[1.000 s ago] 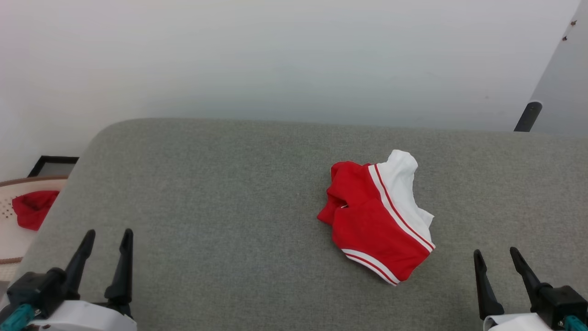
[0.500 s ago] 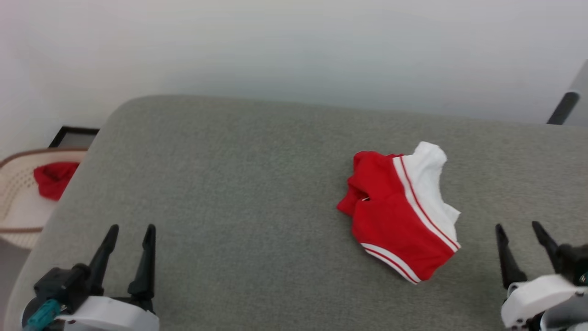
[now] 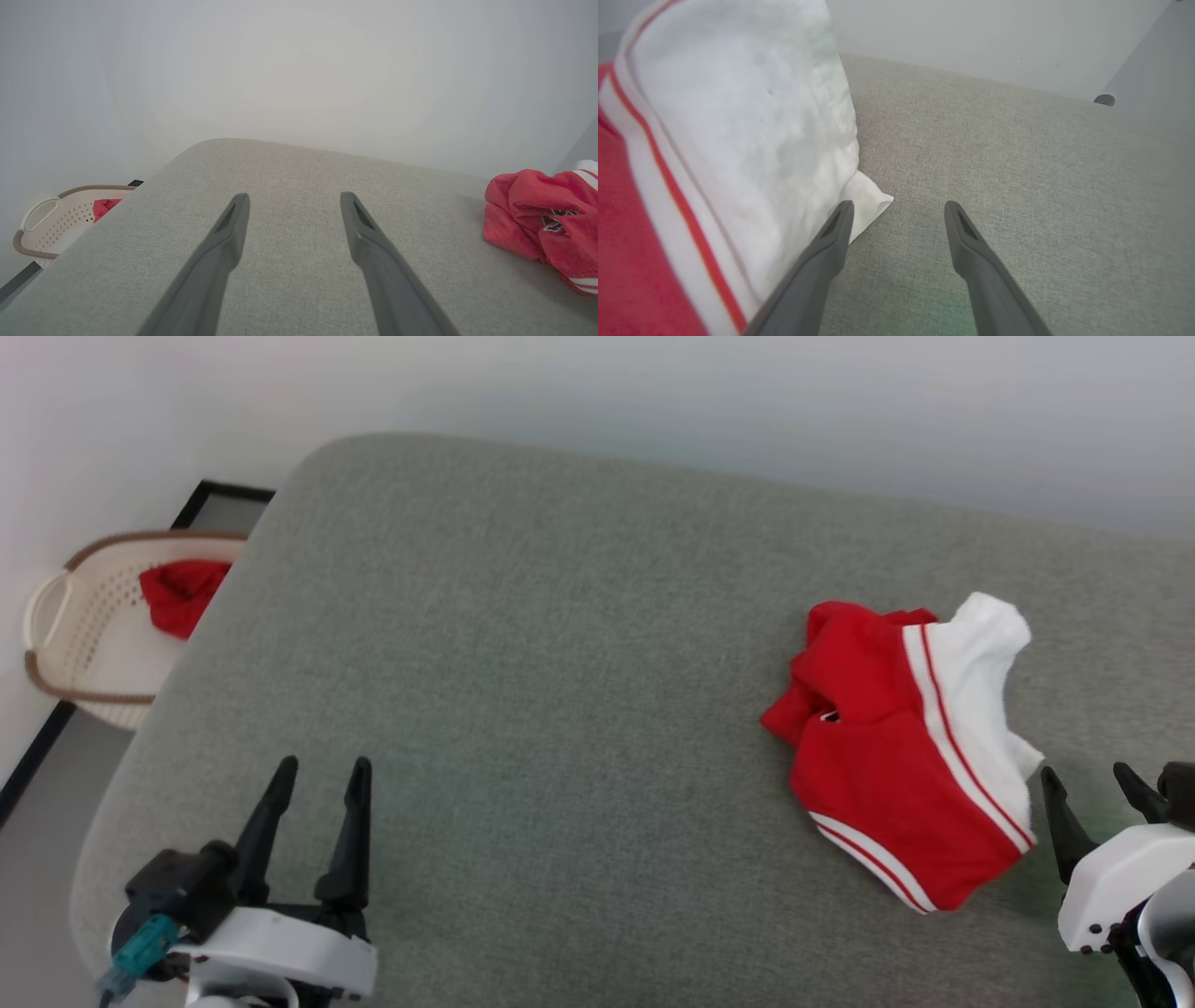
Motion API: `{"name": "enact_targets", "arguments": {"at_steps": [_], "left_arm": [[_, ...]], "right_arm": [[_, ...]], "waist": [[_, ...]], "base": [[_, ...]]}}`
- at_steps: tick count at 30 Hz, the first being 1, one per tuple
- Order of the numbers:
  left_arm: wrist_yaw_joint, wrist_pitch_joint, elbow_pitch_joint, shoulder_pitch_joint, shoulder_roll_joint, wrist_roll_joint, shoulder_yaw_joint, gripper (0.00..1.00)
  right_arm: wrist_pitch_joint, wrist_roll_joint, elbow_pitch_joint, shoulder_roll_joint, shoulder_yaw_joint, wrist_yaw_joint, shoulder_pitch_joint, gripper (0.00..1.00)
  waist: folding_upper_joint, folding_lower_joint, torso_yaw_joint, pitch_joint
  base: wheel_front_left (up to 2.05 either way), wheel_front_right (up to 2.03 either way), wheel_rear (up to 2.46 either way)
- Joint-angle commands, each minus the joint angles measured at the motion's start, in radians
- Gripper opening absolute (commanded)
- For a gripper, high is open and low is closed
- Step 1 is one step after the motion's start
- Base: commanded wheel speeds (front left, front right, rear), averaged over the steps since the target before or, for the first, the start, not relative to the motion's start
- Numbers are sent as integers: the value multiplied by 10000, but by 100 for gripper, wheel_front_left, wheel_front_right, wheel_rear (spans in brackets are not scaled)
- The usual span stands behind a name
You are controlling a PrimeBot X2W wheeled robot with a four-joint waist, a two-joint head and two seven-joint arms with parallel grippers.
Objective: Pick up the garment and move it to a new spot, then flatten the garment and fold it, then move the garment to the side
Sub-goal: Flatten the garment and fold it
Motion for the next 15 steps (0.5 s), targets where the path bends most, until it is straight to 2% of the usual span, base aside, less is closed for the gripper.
{"name": "enact_targets", "arguments": {"at_steps": [1, 15], "left_arm": [[-63, -49, 30, -135, -60, 41, -21, 100], [-440, -85, 425, -620, -799, 425, 168, 100]], "right_arm": [[116, 73, 30, -46, -8, -3, -107, 100], [2336, 1003, 372, -406, 676, 2, -488, 100]], "waist": [[0, 0, 342, 405], [0, 0, 688, 1021]], "base": [[0, 0, 0], [0, 0, 0]]}}
